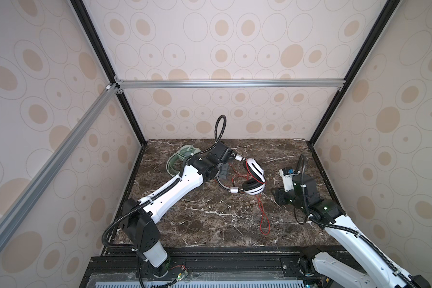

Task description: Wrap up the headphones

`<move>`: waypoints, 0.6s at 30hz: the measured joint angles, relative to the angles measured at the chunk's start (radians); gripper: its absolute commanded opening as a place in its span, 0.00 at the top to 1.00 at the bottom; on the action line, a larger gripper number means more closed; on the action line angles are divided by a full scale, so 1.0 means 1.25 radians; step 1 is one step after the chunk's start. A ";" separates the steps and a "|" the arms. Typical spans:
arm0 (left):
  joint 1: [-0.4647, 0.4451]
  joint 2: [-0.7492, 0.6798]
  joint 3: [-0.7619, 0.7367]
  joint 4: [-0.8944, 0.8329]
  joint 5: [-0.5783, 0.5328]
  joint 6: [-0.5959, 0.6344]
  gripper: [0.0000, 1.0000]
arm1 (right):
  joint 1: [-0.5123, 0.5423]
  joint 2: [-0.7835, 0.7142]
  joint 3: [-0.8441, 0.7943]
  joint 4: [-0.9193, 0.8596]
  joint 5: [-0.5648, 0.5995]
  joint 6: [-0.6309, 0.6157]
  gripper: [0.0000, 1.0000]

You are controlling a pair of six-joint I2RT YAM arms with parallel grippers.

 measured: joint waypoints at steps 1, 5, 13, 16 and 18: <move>0.007 -0.012 -0.003 0.004 0.005 0.000 1.00 | 0.000 0.000 -0.022 0.012 -0.015 0.013 0.46; 0.027 -0.068 -0.018 0.032 0.043 0.000 1.00 | 0.000 0.045 -0.102 0.095 -0.089 0.047 0.31; 0.032 -0.129 -0.046 0.084 0.105 0.000 1.00 | 0.000 0.189 -0.157 0.281 -0.219 0.058 0.19; 0.032 -0.129 -0.051 0.089 0.121 0.000 1.00 | 0.000 0.253 -0.157 0.363 -0.268 0.060 0.19; 0.032 -0.129 -0.056 0.093 0.128 0.000 1.00 | 0.000 0.292 -0.157 0.417 -0.290 0.065 0.20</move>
